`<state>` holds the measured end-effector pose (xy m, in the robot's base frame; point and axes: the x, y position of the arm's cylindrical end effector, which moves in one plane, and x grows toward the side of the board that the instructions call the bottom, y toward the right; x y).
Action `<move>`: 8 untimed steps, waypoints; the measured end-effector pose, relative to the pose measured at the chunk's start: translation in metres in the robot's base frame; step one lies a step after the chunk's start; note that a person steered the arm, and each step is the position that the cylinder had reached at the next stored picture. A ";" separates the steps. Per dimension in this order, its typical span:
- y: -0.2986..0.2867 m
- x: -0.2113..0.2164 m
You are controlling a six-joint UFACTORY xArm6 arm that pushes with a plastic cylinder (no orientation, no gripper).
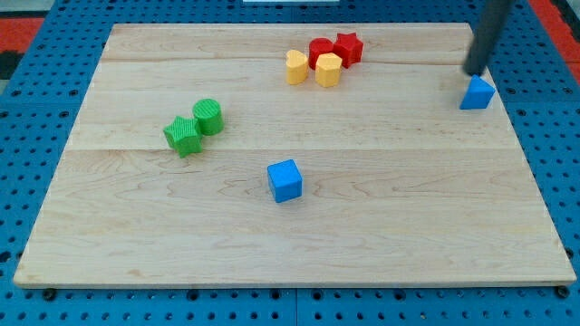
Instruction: Move the blue triangle to the middle of the board
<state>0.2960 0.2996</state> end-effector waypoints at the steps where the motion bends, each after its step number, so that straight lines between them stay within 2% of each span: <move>1: 0.024 0.025; 2: -0.005 0.069; 3: -0.080 0.078; 4: -0.030 0.033; 5: -0.039 0.009; 7: -0.176 0.105; 8: -0.171 0.078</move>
<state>0.3744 0.1288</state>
